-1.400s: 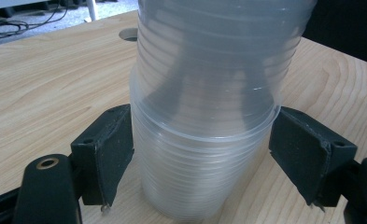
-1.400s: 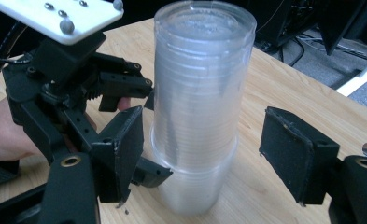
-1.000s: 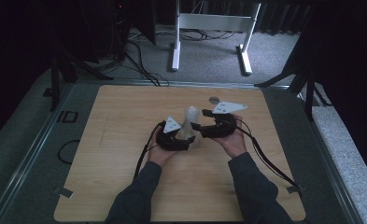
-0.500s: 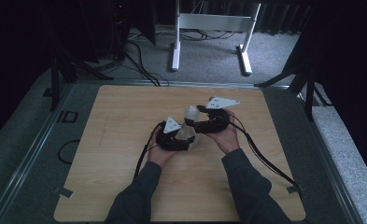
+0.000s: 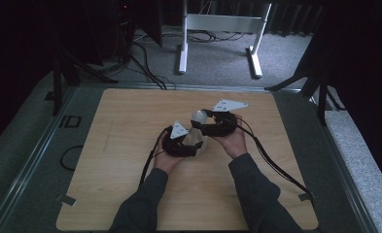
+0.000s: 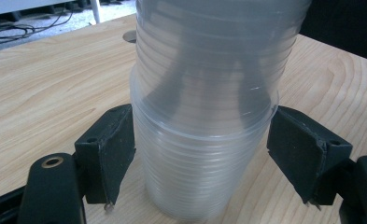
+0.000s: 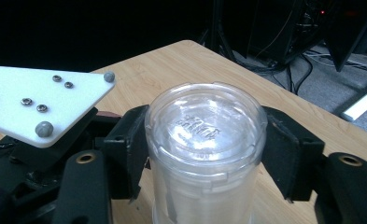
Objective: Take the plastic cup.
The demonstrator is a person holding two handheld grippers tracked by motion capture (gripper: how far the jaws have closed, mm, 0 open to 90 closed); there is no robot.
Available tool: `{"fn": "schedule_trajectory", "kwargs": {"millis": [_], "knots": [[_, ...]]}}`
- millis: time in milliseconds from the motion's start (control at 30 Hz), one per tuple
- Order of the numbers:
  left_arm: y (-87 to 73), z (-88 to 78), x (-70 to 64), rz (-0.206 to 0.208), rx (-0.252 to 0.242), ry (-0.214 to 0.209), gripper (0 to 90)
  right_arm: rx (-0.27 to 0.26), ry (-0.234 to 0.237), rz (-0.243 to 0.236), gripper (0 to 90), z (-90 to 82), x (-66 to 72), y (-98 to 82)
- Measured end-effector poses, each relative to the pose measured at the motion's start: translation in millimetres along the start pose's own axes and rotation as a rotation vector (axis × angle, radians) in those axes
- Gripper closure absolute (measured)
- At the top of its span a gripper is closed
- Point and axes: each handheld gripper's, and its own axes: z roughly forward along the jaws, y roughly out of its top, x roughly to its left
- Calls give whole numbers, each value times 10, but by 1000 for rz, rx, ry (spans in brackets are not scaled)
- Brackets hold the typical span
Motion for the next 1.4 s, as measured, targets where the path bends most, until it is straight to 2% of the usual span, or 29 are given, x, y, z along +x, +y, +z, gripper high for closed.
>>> {"fn": "schedule_trajectory", "kwargs": {"millis": [167,867,1400], "knots": [[1,1,-3,2,0,5,246,-3,1,-10,387,-12,5,6],[2,-3,3,8,0,5,267,-38,11,4,403,-104,-39,76],[5,-11,7,7,-6,2,268,-82,22,11,408,-198,-58,147]]}}
